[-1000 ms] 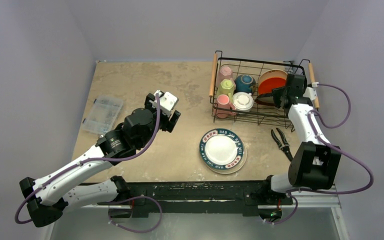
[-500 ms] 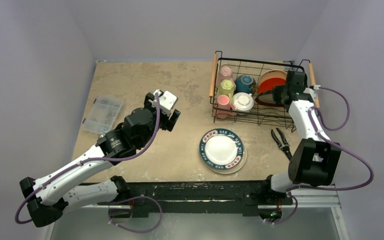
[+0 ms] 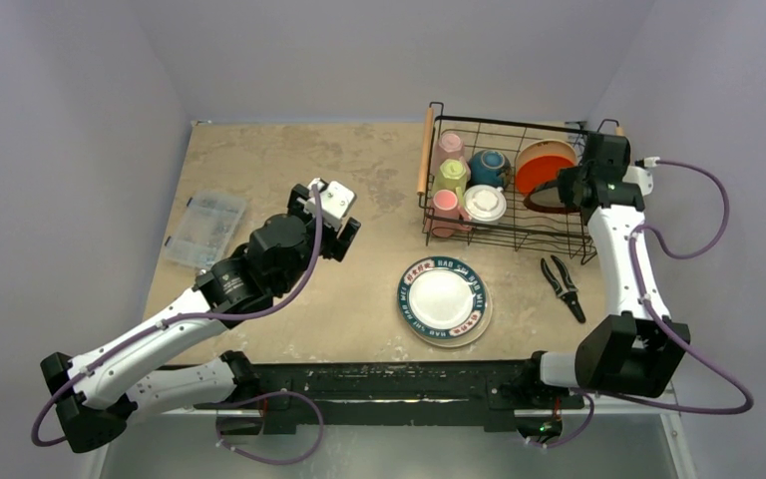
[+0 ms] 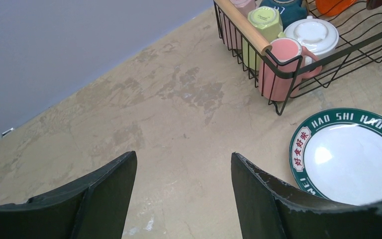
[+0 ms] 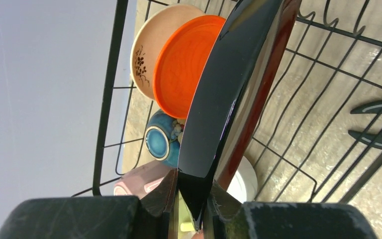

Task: Load the mixed dishes into the dish rack
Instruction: Pick up the plate from the dish rack, then insert the plate into the dish rack.

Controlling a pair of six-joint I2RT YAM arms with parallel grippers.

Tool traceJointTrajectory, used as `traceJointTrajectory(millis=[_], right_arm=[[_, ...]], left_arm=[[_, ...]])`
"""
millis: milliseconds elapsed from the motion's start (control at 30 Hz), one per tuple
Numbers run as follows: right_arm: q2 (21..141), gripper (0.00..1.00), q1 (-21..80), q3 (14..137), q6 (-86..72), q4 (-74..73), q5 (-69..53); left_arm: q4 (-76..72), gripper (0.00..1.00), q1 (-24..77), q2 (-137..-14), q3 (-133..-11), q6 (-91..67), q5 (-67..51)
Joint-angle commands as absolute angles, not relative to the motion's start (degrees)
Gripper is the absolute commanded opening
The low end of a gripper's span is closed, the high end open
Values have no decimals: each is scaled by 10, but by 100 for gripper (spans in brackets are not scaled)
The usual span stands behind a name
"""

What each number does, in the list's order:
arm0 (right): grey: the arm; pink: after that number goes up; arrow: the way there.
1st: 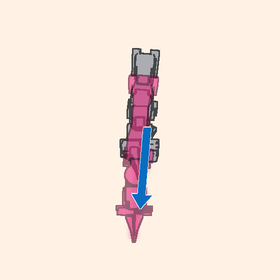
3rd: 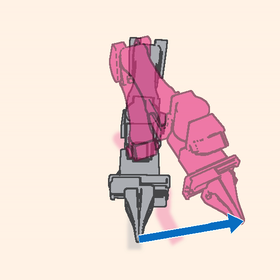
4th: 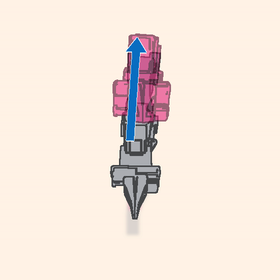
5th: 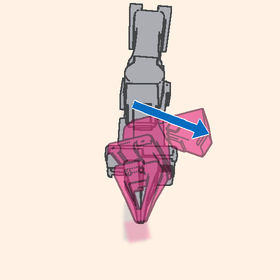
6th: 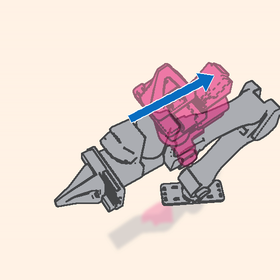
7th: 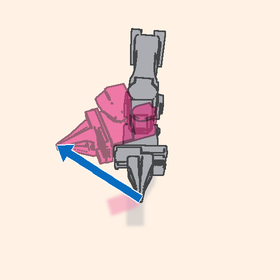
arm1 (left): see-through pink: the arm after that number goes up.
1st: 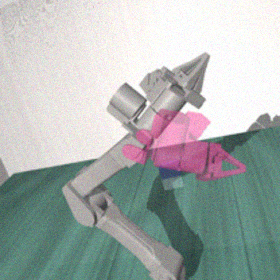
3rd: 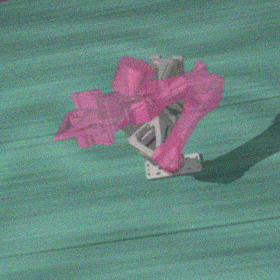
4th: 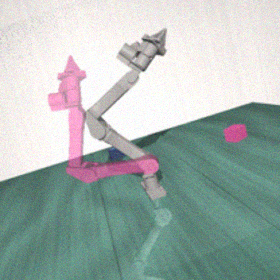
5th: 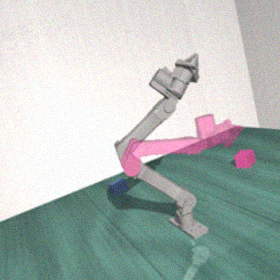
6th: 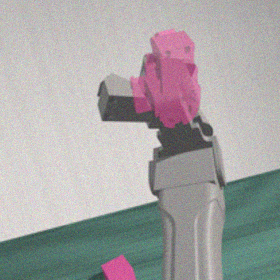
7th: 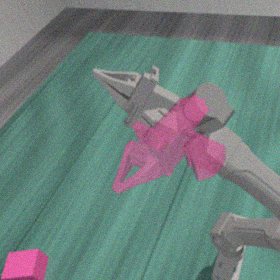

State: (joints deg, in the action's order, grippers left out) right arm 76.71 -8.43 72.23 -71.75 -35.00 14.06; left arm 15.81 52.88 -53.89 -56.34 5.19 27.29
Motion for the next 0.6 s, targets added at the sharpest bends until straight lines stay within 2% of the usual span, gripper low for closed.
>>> traceJointTrajectory(millis=[0, 267, 567], right_arm=[[729, 0, -85, 776, -701, -365, 145], [707, 0, -84, 713, -708, -317, 98], [701, 0, -76, 661, -761, -276, 120]], left_arm=[[135, 68, 525, -543, -561, 57, 277], [136, 68, 525, -543, -560, 55, 276], [136, 68, 525, -544, -561, 55, 273]])
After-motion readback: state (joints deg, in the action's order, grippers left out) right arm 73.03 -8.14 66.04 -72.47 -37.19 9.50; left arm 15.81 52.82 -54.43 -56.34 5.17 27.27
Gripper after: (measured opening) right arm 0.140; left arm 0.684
